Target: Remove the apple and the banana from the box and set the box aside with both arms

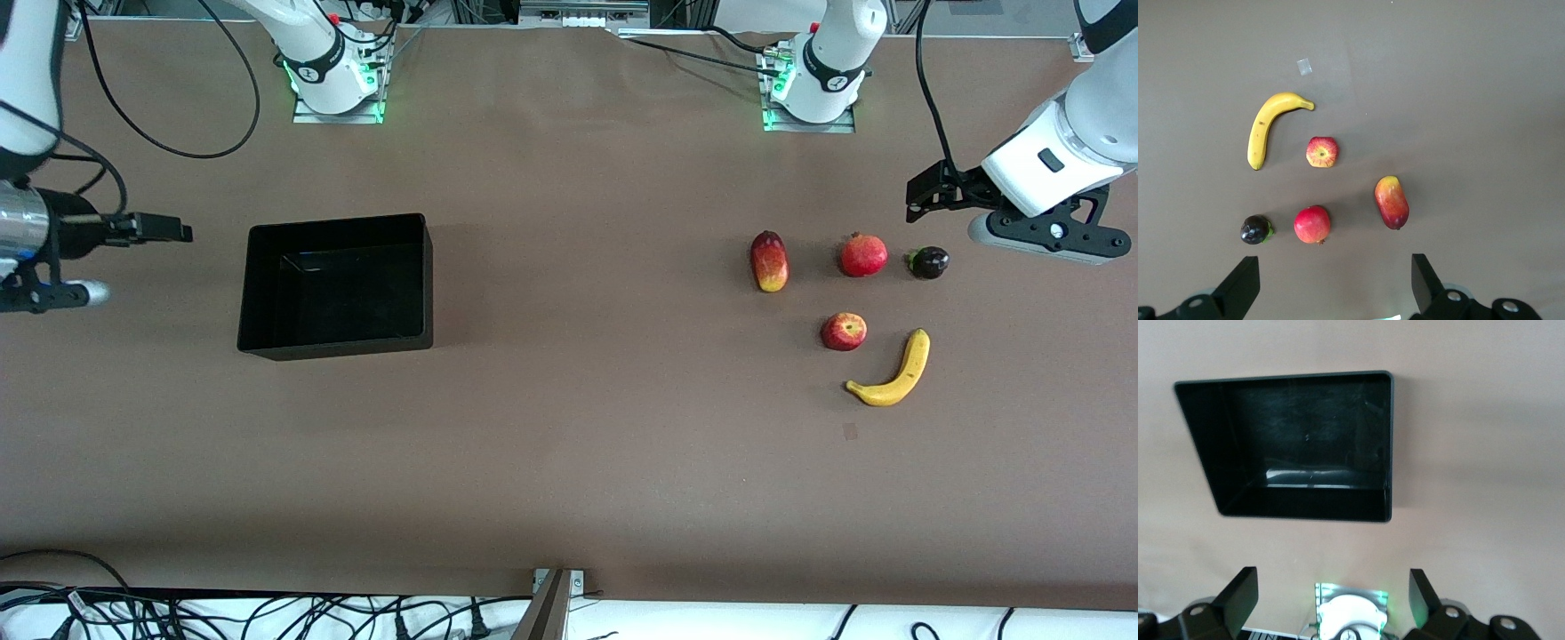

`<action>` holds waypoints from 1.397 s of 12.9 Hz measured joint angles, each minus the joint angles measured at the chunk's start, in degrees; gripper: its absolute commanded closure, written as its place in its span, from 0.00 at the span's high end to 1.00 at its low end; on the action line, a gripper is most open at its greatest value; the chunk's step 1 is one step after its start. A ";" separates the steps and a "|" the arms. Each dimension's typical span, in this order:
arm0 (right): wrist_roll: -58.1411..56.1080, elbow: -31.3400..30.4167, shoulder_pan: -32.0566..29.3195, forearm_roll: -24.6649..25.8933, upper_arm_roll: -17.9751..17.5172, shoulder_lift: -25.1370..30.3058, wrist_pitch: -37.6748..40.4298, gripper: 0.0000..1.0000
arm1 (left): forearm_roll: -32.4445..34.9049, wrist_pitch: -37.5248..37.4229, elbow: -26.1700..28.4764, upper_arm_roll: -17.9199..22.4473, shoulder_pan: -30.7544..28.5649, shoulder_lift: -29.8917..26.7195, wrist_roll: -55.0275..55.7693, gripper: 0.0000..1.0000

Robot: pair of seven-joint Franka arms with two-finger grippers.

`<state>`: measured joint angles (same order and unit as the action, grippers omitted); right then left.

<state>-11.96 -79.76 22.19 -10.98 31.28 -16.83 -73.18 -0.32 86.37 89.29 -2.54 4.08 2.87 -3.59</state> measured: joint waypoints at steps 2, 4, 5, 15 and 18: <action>0.00 4.60 -0.03 0.86 0.06 0.08 2.68 1.00 | 0.00 -0.37 -0.05 0.02 -0.01 0.00 0.00 1.00; 0.08 6.31 -0.26 1.78 0.10 0.08 2.62 1.00 | 0.00 -0.47 -0.12 0.05 -0.02 0.00 0.00 1.00; 0.09 6.30 -0.50 3.16 -0.18 0.13 1.64 1.00 | 0.00 -0.50 -0.20 0.05 -0.03 0.00 0.00 1.00; 4.32 -14.65 -24.51 12.90 -29.40 15.49 -17.43 1.00 | 0.00 -0.88 -0.34 0.08 -0.06 0.00 0.01 1.00; 4.32 -14.65 -24.92 12.88 -29.32 16.22 -18.45 1.00 | 0.00 -0.89 -0.34 0.08 -0.06 0.00 0.01 1.00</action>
<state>-7.64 -94.41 -2.73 1.91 1.96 -0.61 -91.63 -0.32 85.48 88.94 -2.46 4.02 2.87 -3.58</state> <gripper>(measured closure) 0.000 0.000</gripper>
